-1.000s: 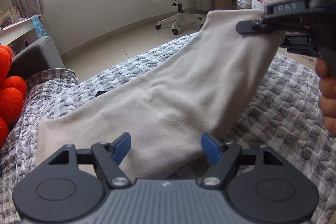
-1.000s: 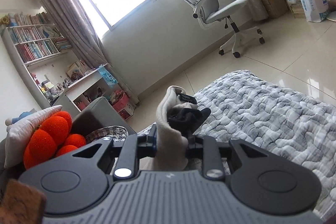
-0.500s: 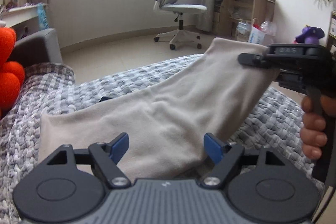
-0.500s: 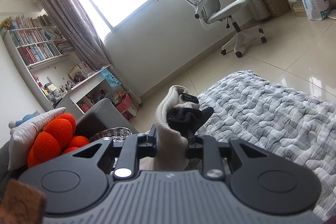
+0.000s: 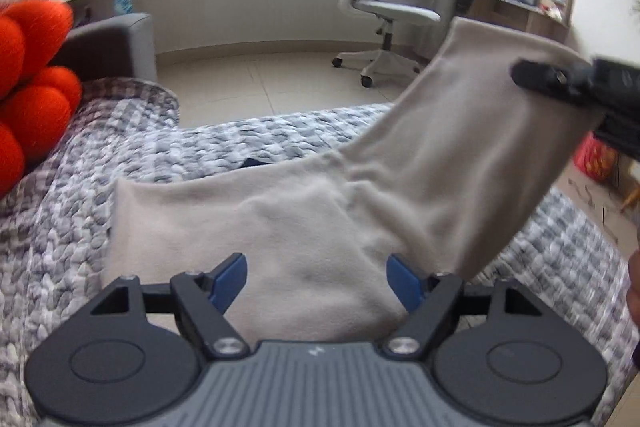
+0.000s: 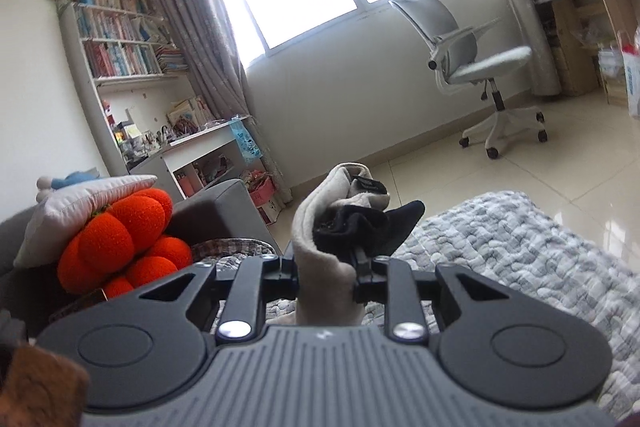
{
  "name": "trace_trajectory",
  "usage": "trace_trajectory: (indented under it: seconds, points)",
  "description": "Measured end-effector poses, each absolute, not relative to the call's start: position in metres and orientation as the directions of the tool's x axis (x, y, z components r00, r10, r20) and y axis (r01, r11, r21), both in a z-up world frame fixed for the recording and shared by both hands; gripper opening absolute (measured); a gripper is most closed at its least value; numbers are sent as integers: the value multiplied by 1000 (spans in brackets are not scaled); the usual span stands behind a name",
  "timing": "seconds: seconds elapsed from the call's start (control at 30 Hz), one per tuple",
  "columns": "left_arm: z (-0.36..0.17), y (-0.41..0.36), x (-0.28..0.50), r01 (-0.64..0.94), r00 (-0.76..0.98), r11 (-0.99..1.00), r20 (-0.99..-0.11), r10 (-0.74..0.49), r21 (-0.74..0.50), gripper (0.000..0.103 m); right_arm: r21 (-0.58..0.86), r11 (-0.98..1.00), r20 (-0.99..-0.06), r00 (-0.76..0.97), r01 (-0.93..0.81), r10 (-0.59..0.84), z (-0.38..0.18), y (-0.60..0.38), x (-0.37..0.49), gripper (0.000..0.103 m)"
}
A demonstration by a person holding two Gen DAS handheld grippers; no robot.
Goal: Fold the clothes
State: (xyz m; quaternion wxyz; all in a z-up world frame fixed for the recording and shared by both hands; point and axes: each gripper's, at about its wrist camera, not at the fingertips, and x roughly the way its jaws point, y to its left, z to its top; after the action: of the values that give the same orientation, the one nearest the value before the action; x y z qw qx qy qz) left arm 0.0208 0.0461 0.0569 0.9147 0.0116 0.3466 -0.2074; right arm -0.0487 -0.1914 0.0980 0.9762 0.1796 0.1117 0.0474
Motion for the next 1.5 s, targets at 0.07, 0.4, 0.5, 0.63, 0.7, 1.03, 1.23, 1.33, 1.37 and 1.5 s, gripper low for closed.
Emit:
trace_trajectory:
  seconds: [0.07,0.4,0.5,0.63,0.7,1.03,1.23,1.33,1.37,1.5]
  points:
    - [58,73,28,319,679,922,-625,-385,-221,78,281,956,-188,973,-81,137,103,-174,-50,26]
    - [59,168,30,46,776,854,-520,-357,-517,78,-38,968,-226,946,-248,233,98,-71,-36,23]
    - [57,192,28,-35,805,805,-494,-328,-592,77,-108,943,-275,921,-313,275,81,-36,-33,22]
    - [52,210,26,-86,816,767,-487,-311,-636,76,-200,897,-350,884,-395,311,57,8,-29,21]
    - [50,213,26,-84,807,765,-494,-324,-639,76,-265,873,-394,872,-409,288,42,25,-30,21]
    - [41,207,39,-5,753,732,-484,-446,-682,76,-269,866,-429,857,-422,285,35,31,-28,22]
    - [39,198,58,16,721,654,-444,-532,-757,67,-129,923,-375,879,-364,294,46,10,-30,22]
    - [45,193,56,41,718,614,-404,-567,-788,47,-71,938,-344,891,-339,296,55,3,-28,22]
    - [48,191,55,51,718,606,-392,-575,-794,47,-56,942,-332,896,-331,295,58,2,-27,22]
    - [46,187,58,39,703,588,-396,-591,-808,55,-78,937,-329,896,-340,298,61,6,-23,22]
